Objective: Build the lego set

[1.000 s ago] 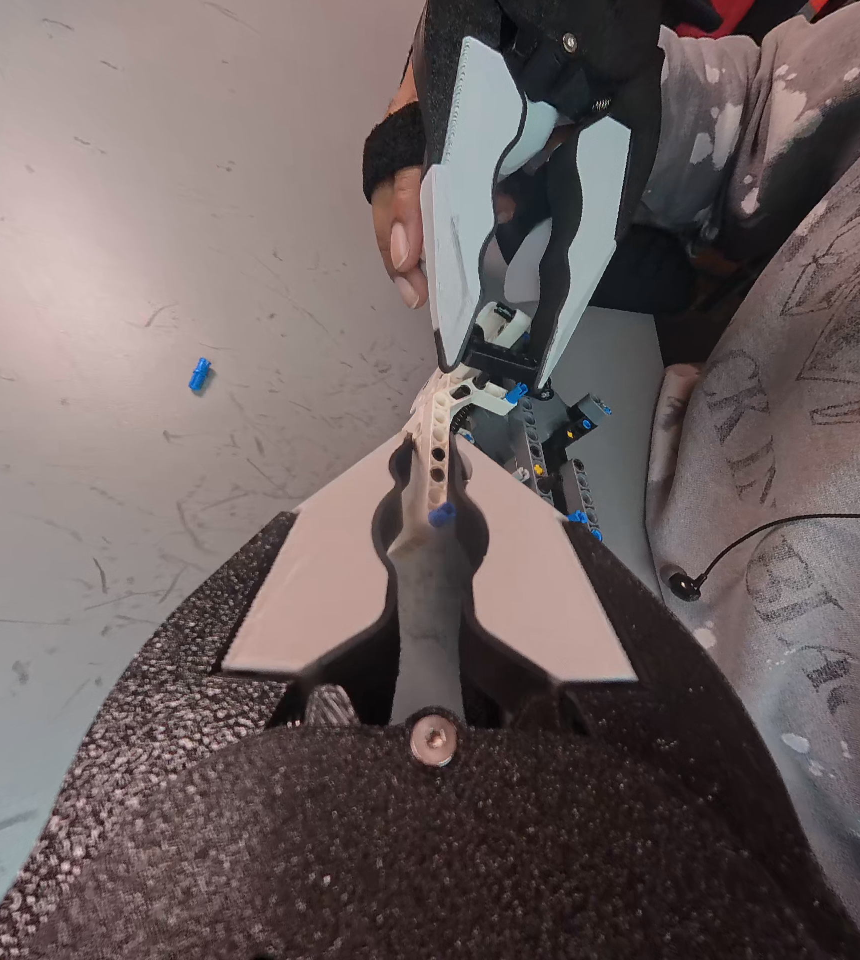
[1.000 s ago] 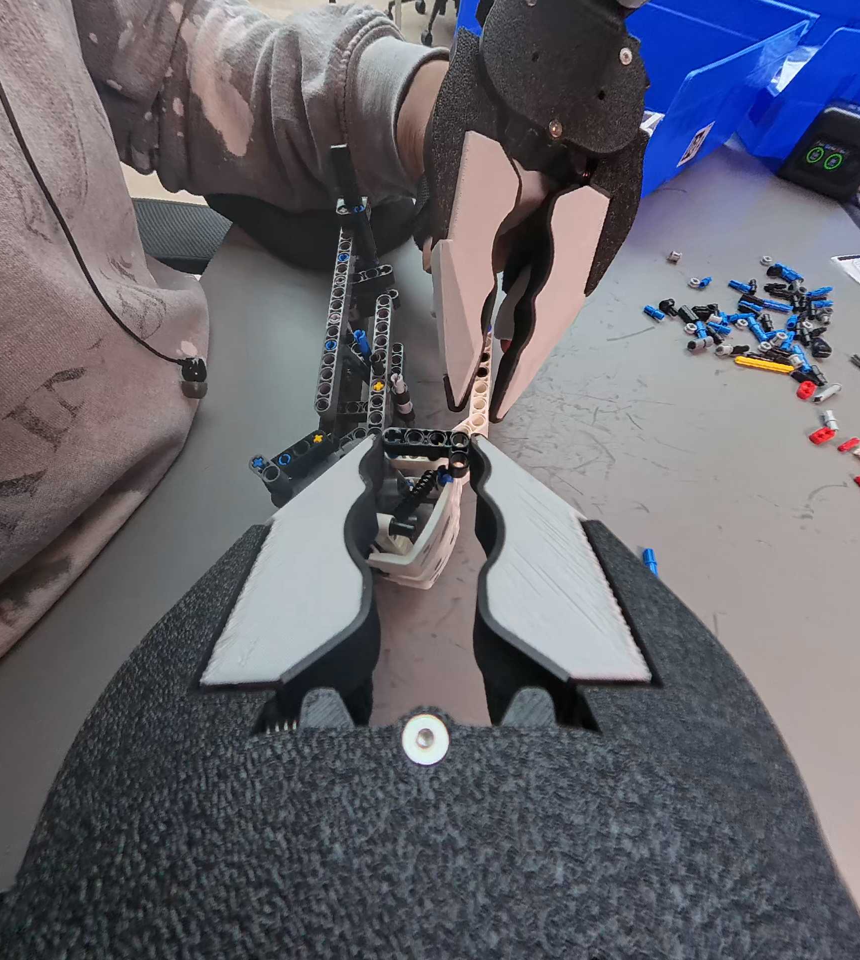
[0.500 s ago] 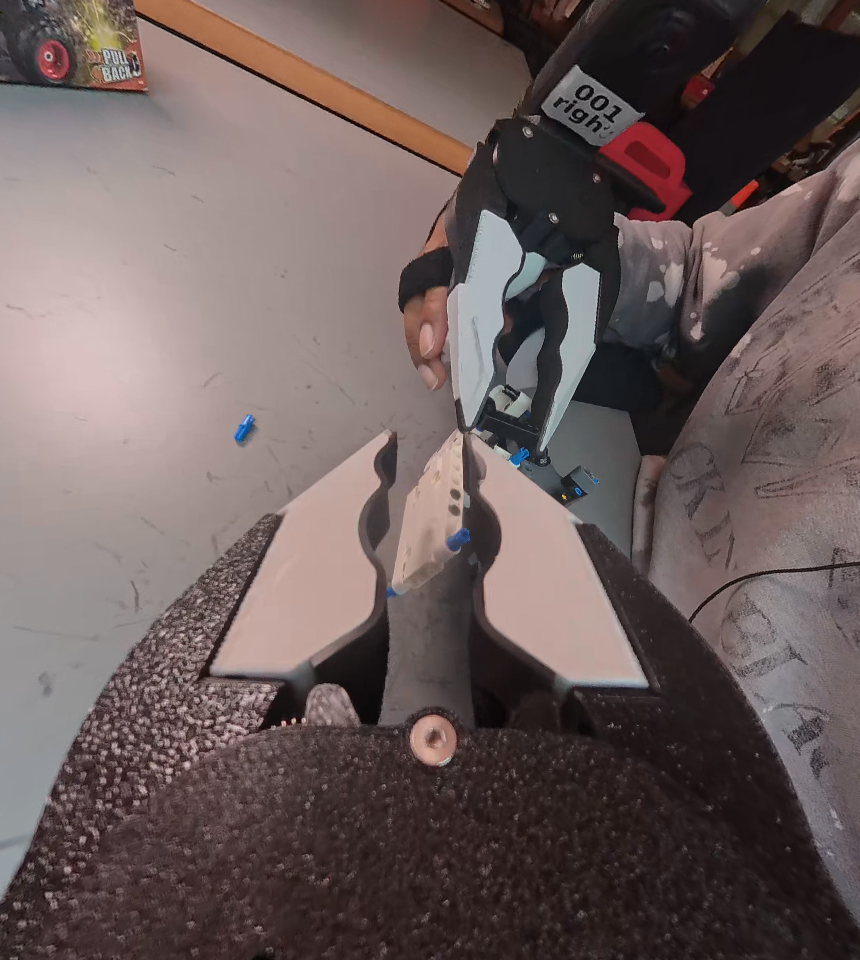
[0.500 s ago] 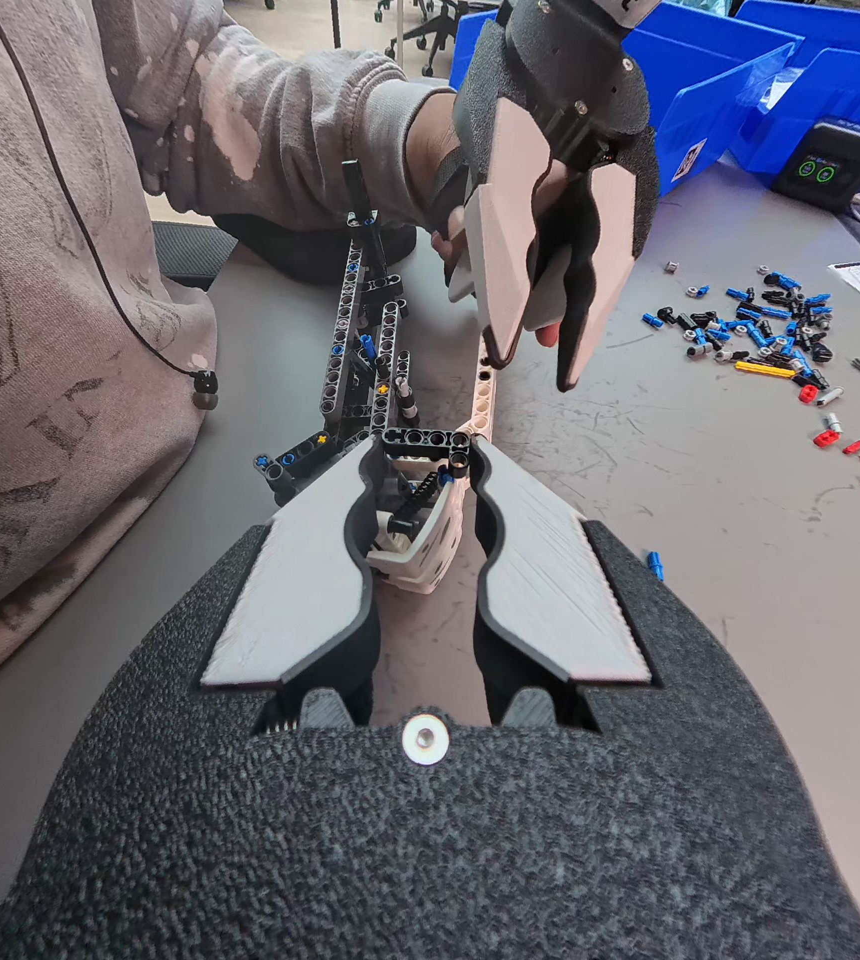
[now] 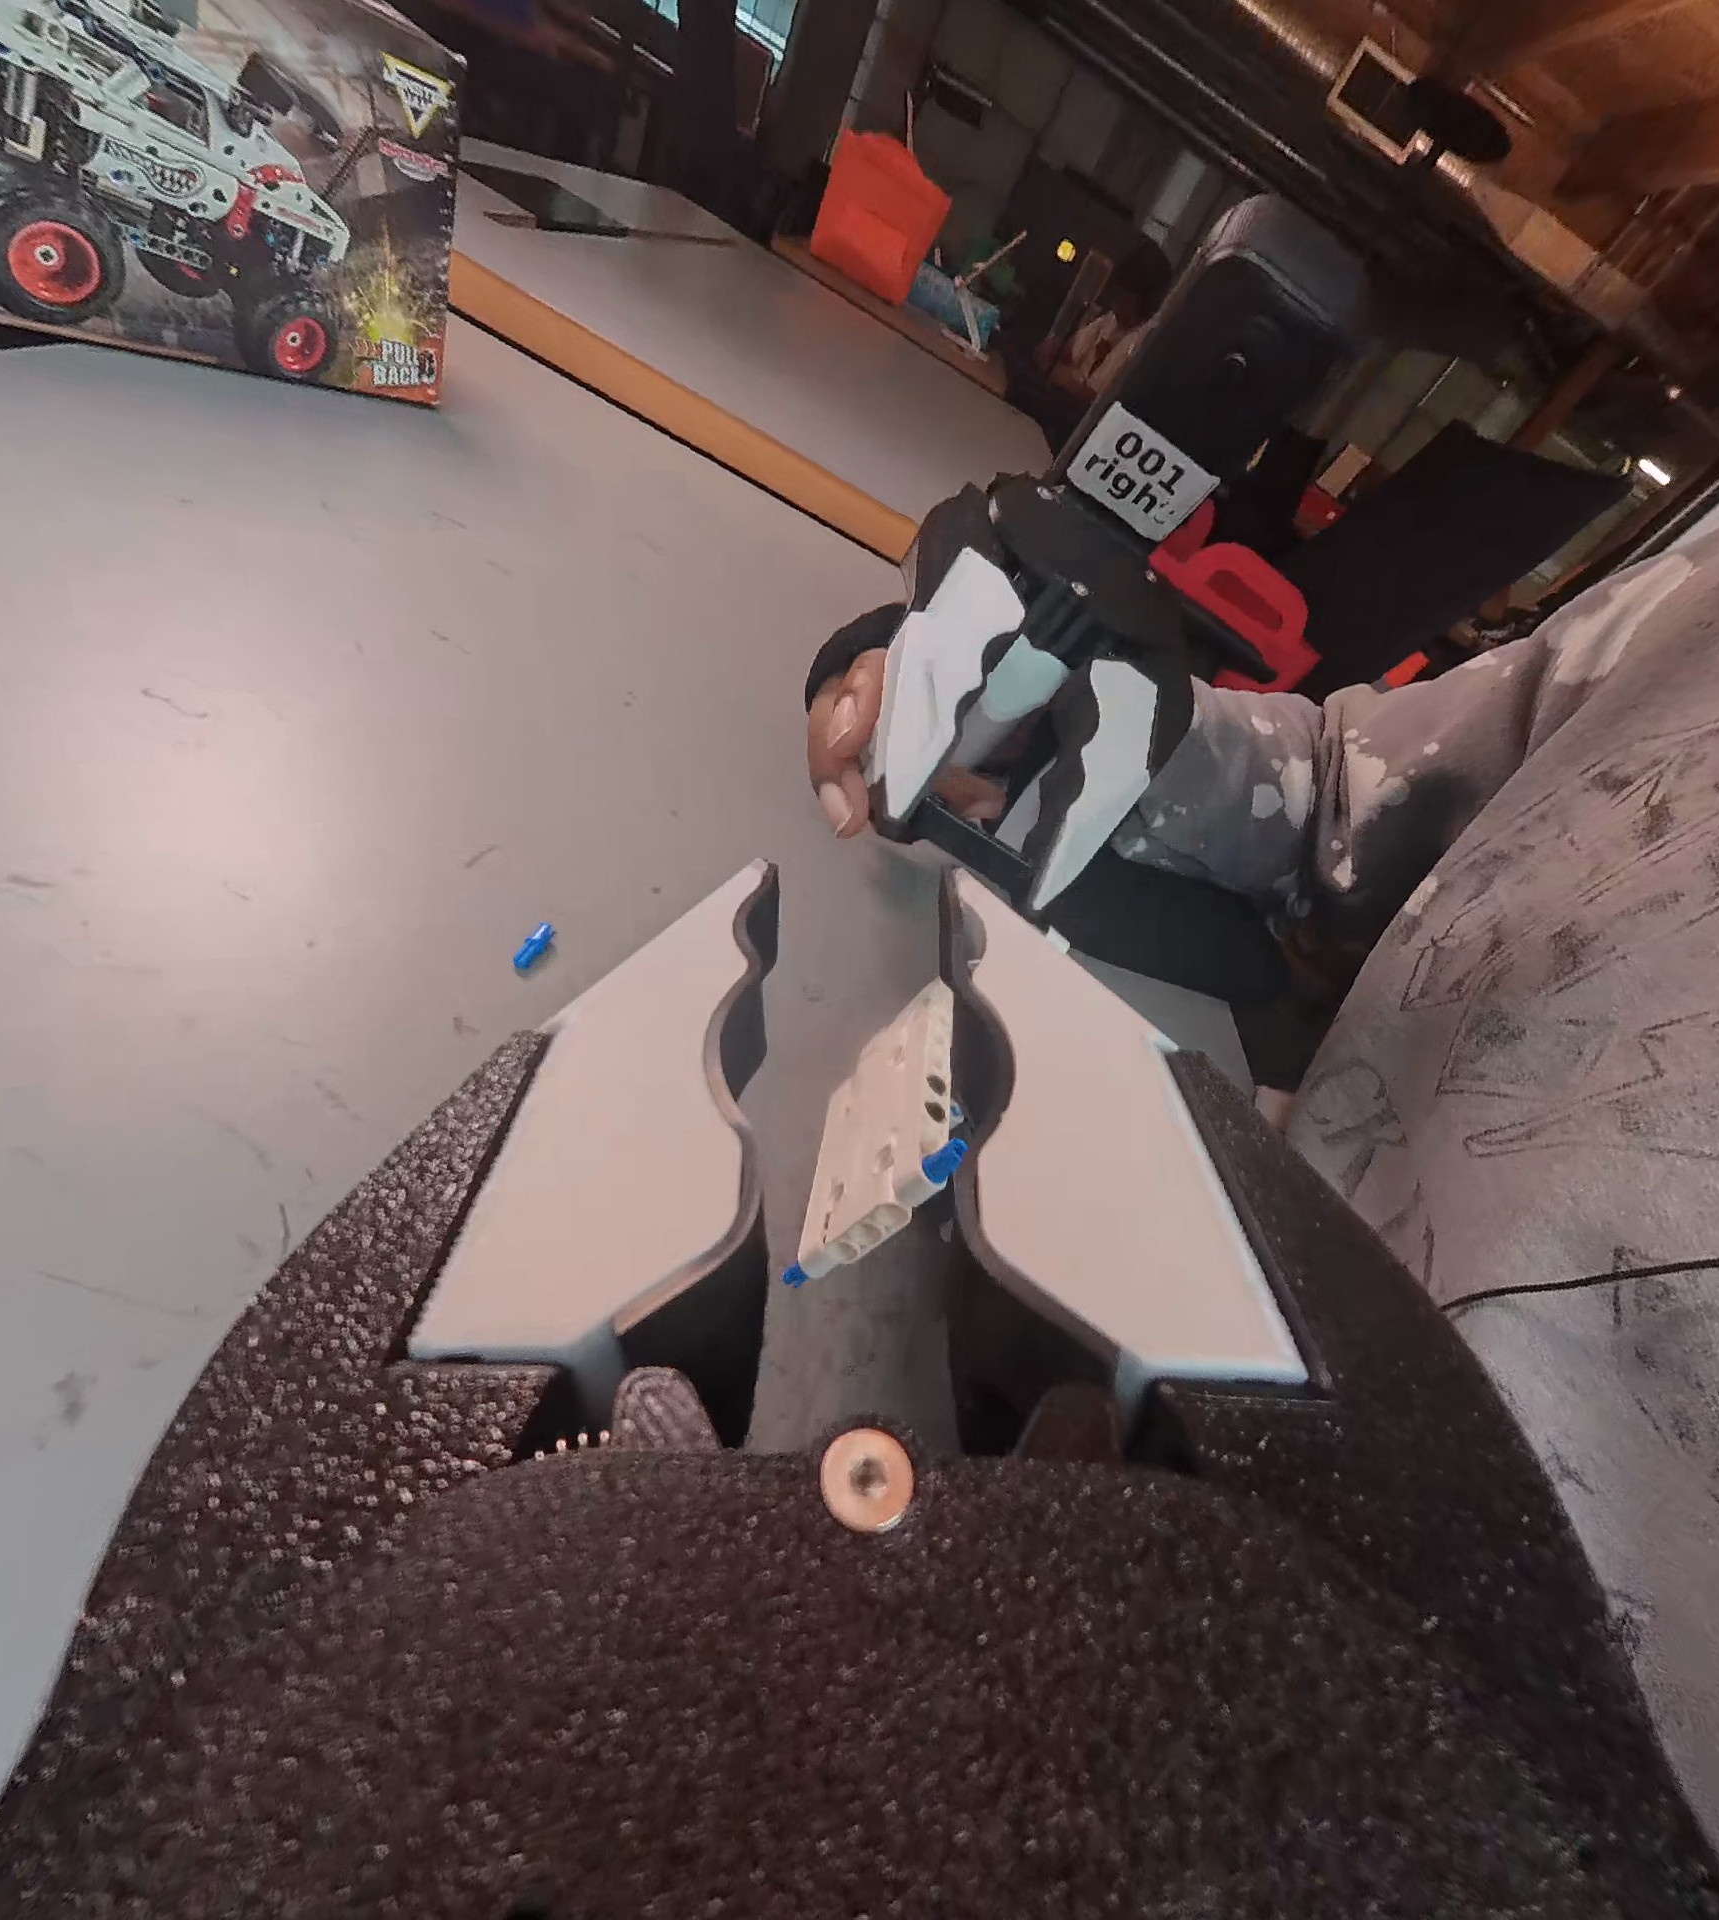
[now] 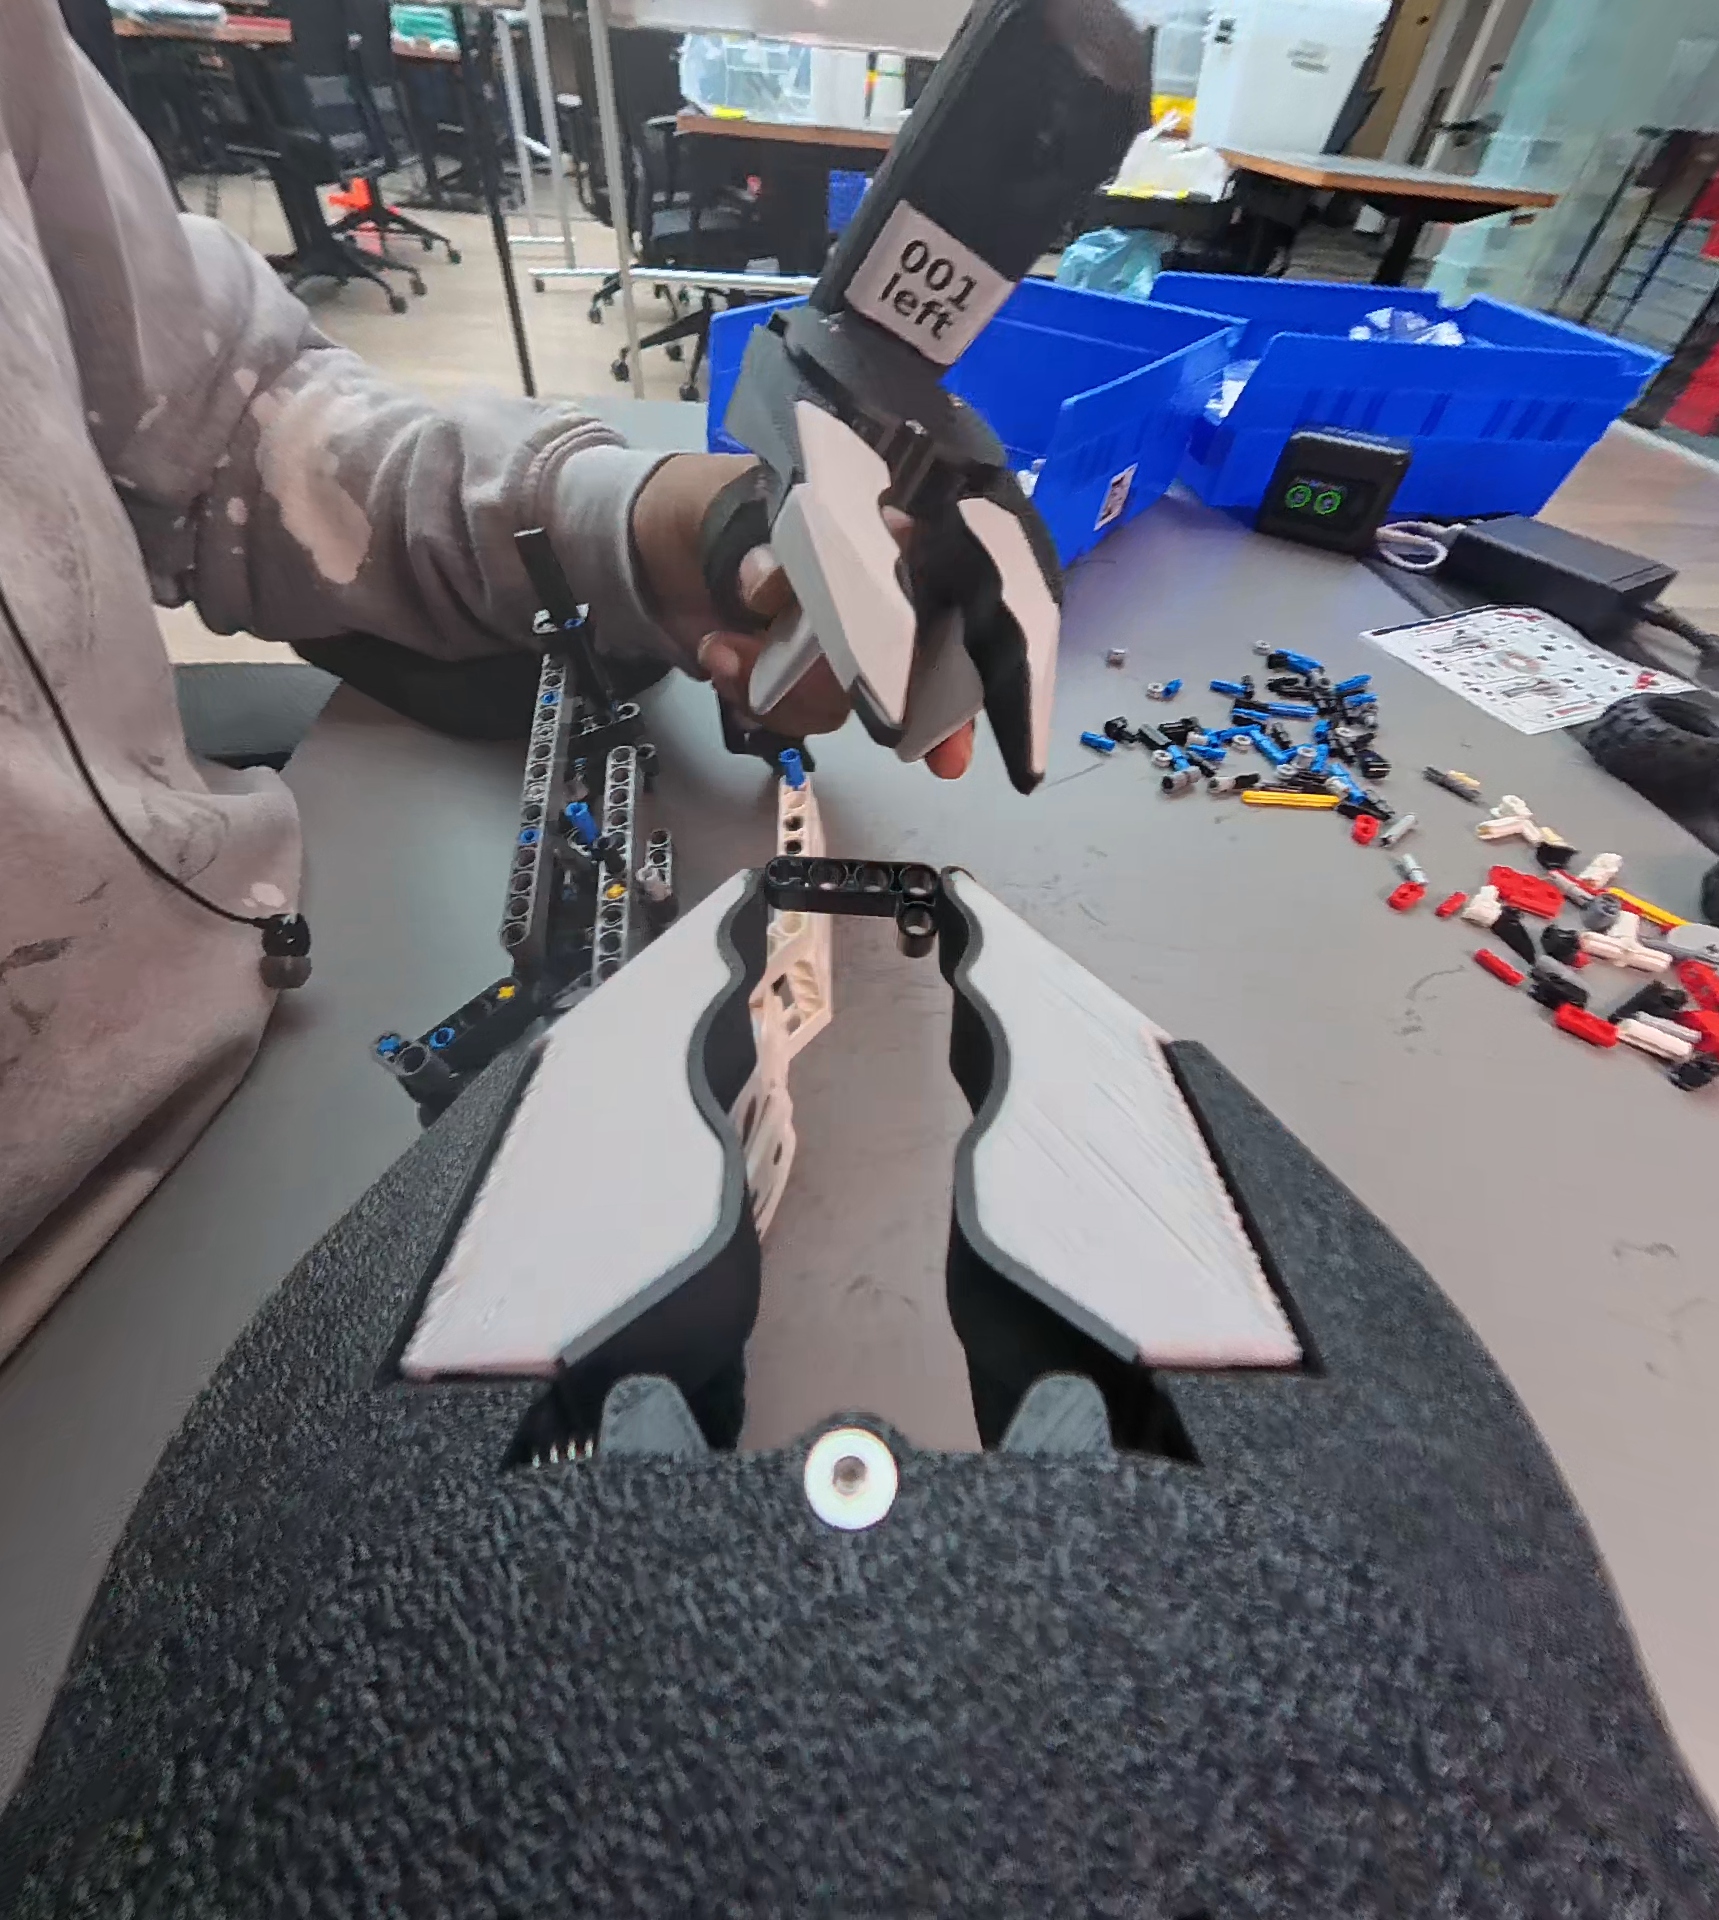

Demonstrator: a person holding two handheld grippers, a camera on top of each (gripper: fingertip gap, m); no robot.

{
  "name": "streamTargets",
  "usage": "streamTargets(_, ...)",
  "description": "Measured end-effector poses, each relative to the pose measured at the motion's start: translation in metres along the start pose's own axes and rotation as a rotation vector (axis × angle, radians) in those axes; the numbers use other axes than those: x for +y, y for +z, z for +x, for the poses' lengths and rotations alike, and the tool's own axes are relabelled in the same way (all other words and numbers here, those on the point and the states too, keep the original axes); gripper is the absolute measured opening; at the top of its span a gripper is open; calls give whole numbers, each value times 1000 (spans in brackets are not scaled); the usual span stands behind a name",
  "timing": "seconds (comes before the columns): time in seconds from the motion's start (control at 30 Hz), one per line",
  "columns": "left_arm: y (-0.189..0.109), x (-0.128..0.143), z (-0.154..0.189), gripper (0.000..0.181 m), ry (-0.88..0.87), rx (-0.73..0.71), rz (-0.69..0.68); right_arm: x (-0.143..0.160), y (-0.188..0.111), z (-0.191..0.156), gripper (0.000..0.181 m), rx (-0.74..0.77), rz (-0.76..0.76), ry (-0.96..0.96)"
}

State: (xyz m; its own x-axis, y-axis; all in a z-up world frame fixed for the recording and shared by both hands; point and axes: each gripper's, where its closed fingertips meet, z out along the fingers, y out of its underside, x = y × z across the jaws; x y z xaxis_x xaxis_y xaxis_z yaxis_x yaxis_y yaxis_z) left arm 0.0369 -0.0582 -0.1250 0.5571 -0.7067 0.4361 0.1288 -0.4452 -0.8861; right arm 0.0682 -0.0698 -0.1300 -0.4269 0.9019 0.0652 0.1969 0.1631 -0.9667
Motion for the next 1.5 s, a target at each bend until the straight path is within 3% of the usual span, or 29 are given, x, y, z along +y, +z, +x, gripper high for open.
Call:
streamTargets(0.23, -5, -10, -4, 30, -75, 9, 81, 9, -3, 41, 32, 228, 17, -15)
streamTargets(0.37, -3, -7, -7, 30, -106, -5, 71, 8, 2, 46, 32, 275, 21, -43)
streamTargets(0.63, 2, -8, -6, 32, -230, 35, 86, -1, 27, 39, 32, 301, -14, -181)
streamTargets(0.87, 0, -5, -5, 9, -271, 45, 77, -12, 35, 37, 32, 361, -66, -338)
streamTargets(1.07, -6, -11, 0, 8, -290, 89, 97, -21, 37, 37, 32, 393, -89, -442)
streamTargets(1.3, -16, -24, 15, 7, -329, 231, 165, -39, 31, 29, 33, 350, 54, -330)
streamTargets(1.5, -17, -26, 22, 7, -375, 310, 186, -42, 32, 22, 33, 327, 82, -325)
